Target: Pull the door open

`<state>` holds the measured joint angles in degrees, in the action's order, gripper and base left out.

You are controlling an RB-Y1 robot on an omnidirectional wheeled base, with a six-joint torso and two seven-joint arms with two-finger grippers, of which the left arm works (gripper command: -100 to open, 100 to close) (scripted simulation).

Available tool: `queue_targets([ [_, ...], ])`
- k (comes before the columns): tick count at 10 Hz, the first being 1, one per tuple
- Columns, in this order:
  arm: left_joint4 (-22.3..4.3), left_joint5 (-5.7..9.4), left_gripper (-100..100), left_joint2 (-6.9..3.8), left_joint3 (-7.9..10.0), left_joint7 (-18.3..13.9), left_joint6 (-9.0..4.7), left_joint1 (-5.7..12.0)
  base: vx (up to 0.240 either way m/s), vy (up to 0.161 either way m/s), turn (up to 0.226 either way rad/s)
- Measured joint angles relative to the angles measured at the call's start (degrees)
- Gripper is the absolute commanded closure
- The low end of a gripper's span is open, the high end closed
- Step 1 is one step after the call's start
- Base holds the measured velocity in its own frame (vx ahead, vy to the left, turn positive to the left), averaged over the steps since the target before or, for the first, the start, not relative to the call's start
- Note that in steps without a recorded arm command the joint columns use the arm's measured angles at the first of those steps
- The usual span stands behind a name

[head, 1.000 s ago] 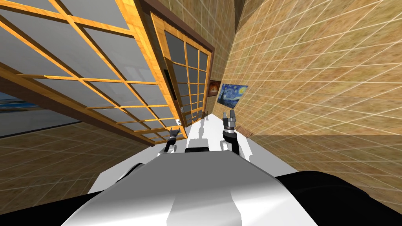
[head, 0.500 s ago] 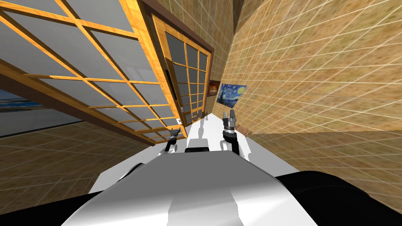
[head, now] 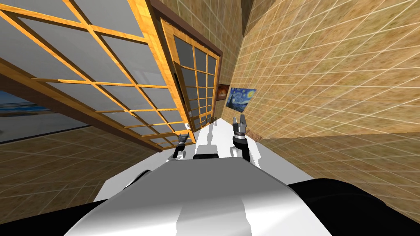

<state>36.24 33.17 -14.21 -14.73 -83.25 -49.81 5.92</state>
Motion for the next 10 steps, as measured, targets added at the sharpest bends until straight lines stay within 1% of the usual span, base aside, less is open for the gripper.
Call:
queue_targets([
  [1, 0.8, 0.24, -100, -0.59, 0.25, -0.2, -0.07, -1.06, 0.224, -0.018, -0.123],
  [2, 0.5, 0.45, -100, -1.37, 0.41, -0.9, -0.25, -1.24, 0.249, -0.012, -0.1],
  [3, -0.4, 0.61, -100, -1.88, 0.53, -1.7, -0.77, -1.15, 0.284, -0.004, -0.147],
  [4, 1.7, 1.0, -100, -2.75, 0.95, -1.8, -0.59, -3.04, 0.18, -0.017, -0.054],
  [5, 0.3, 1.07, -100, -3.24, 0.94, -2.6, -1.07, -2.44, 0.088, -0.023, -0.03],
  [6, -0.4, 1.16, -100, -3.54, 1.0, -3.2, -1.47, -2.25, 0.14, -0.022, -0.123],
  [7, -1.4, 1.34, -100, -4.31, 1.11, -4.1, -1.9, -2.07, 0.21, 0.004, -0.092],
  [8, -1.9, 1.48, -100, -5.13, 1.18, -5.2, -2.62, -2.69, 0.093, 0.008, -0.008],
  [9, -1.9, 1.5, 100, -5.23, 1.19, -5.4, -2.8, -2.75, -0.02, -0.002, 0.01],
  [10, -1.9, 1.5, 100, -5.19, 1.2, -5.3, -2.7, -2.69, -0.034, 0.01, 0.025],
])
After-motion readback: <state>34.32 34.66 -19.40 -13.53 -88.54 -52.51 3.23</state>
